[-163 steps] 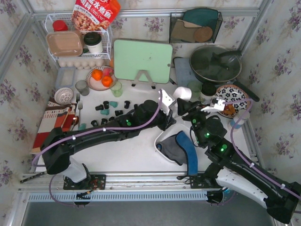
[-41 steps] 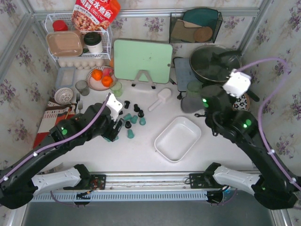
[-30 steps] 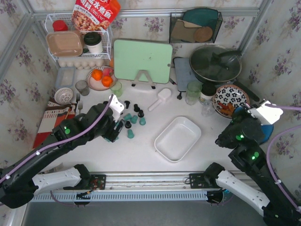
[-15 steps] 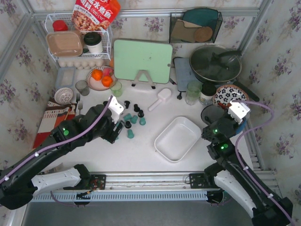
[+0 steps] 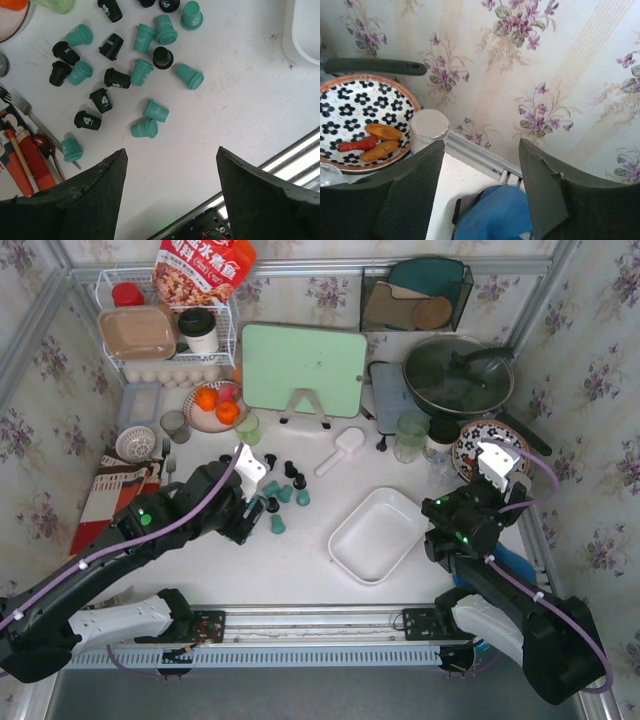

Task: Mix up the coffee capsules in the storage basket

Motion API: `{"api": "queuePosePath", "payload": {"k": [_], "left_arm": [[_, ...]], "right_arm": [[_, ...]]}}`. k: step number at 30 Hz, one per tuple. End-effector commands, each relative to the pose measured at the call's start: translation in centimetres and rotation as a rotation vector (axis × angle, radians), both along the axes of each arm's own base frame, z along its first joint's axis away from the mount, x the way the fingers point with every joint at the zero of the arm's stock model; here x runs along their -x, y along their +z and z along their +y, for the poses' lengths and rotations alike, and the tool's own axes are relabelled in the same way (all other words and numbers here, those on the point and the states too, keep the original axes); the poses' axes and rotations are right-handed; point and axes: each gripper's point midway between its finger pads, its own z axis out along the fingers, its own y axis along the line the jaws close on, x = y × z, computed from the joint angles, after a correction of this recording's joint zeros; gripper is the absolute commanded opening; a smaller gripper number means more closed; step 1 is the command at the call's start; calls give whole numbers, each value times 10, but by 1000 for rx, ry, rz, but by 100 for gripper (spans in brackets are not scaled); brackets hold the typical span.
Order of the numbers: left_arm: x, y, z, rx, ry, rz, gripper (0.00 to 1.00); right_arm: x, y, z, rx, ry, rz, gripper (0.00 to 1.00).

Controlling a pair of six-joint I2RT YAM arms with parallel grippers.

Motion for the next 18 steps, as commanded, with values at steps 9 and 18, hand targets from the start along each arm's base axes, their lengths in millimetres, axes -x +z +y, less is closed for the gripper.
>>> {"api": "queuePosePath", "payload": {"k": [9, 18], "left_arm": [[-8, -1, -2, -16, 19, -10, 75], [-8, -2, -2, -18, 27, -10, 75]], "right_arm": [[-22, 30, 99, -97, 387, 80, 73], [-23, 11, 135, -232, 512, -101, 69]]}}
